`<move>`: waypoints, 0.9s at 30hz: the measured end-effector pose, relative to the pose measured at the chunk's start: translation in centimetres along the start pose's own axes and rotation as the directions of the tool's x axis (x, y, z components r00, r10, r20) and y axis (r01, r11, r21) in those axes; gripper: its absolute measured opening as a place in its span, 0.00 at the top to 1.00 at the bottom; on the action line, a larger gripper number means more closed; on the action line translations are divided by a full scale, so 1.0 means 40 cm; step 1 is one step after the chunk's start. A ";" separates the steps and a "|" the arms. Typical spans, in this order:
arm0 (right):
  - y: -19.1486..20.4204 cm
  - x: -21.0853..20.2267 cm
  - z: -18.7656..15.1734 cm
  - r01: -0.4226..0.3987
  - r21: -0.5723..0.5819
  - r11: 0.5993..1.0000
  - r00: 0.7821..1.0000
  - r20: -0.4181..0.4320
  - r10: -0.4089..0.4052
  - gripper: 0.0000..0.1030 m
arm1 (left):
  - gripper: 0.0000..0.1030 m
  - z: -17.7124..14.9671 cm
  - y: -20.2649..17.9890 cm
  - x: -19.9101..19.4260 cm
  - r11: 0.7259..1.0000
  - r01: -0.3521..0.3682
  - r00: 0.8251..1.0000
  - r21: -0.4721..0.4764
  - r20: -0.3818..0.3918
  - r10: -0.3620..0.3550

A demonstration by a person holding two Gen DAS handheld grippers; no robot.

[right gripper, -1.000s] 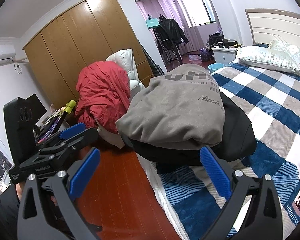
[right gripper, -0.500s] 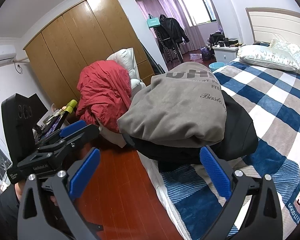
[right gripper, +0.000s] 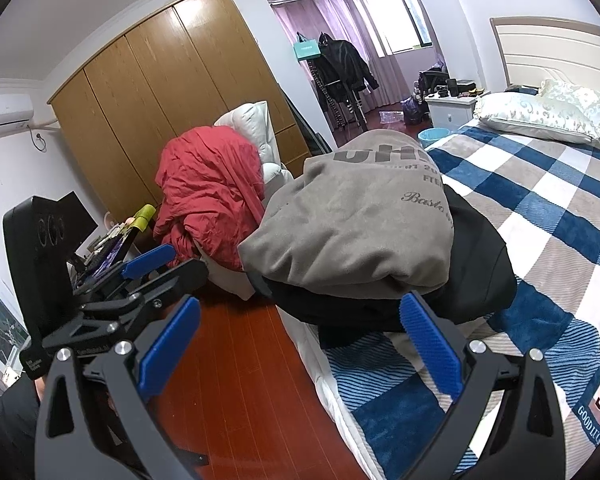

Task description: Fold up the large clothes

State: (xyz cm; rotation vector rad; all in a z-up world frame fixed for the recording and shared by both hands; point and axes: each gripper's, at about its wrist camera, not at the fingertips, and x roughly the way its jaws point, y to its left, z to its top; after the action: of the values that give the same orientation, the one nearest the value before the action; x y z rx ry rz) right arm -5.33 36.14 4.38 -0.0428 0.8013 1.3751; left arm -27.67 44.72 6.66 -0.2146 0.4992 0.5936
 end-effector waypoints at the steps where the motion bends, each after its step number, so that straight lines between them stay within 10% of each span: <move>1: 0.001 0.001 0.000 0.001 0.000 1.000 1.000 -0.001 -0.001 0.05 | 0.07 -0.001 -0.002 -0.002 1.000 0.001 1.000 0.000 -0.001 -0.001; 27: 0.033 0.011 0.003 0.009 0.002 1.000 1.000 0.014 -0.009 0.05 | 0.07 -0.006 0.007 -0.019 0.998 -0.028 1.000 -0.049 0.011 0.029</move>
State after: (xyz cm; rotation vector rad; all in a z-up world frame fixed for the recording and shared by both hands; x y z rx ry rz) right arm -6.45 36.90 4.79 -0.0357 0.7897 1.3650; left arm -28.48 44.50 6.81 -0.2505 0.4779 0.6352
